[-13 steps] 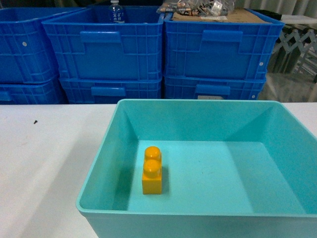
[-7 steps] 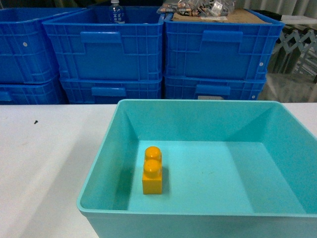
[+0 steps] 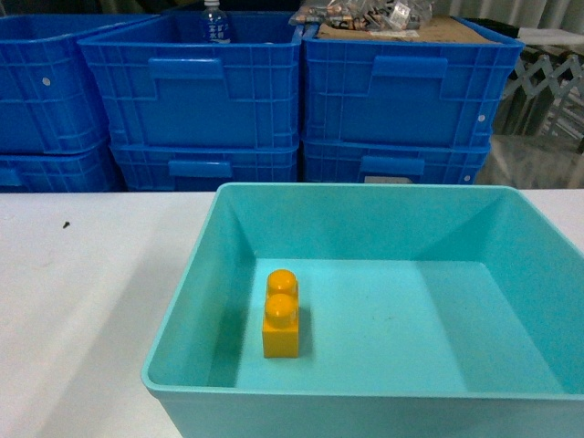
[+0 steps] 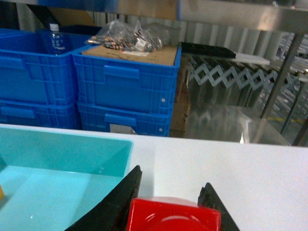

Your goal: Pick red block from blue box to shelf

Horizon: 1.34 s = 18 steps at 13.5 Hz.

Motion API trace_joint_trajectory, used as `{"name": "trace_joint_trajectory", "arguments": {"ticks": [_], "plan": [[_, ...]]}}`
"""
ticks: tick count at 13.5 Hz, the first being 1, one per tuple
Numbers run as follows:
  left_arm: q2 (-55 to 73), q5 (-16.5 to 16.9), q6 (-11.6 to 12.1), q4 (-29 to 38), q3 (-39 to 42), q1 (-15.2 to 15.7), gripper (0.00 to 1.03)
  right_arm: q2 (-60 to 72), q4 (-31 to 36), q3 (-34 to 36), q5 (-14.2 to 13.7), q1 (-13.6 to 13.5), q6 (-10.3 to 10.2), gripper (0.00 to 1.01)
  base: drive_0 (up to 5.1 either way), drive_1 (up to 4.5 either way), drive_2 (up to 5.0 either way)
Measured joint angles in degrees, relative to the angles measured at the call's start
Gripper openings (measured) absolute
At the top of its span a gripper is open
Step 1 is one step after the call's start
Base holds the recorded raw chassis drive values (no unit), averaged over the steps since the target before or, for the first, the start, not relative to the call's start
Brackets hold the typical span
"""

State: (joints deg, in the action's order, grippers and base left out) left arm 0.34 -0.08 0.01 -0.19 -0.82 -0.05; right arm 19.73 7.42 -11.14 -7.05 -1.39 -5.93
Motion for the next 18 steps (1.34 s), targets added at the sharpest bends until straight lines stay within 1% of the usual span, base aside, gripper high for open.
{"name": "trace_joint_trajectory", "arguments": {"ticks": [1, 2, 3, 8, 18], "plan": [[0.0, 0.02, 0.02, -0.02, 0.0, 0.0, 0.98, 0.15, 0.04, 0.09, 1.25, 1.62, 0.0, 0.29, 0.0, 0.0, 0.0], [0.0, 0.04, 0.02, -0.04, 0.0, 0.0, 0.98, 0.28, 0.33, 0.17, 2.91, 1.62, -0.09, 0.29, 0.0, 0.0, 0.0], [0.0, 0.02, 0.02, -0.02, 0.0, 0.0, 0.98, 1.01, -0.26, 0.17, 3.19, 0.92, -0.26, 0.29, 0.0, 0.0, 0.0], [0.0, 0.02, 0.02, -0.02, 0.0, 0.0, 0.98, 1.18, -0.2, 0.17, 3.19, 1.01, -0.33, 0.29, -0.1, -0.13, -0.1], [0.0, 0.02, 0.02, -0.02, 0.0, 0.04, 0.98, 1.18, -0.2, 0.17, 3.19, 1.01, -0.48, 0.29, -1.8, -1.78, -1.8]]}}
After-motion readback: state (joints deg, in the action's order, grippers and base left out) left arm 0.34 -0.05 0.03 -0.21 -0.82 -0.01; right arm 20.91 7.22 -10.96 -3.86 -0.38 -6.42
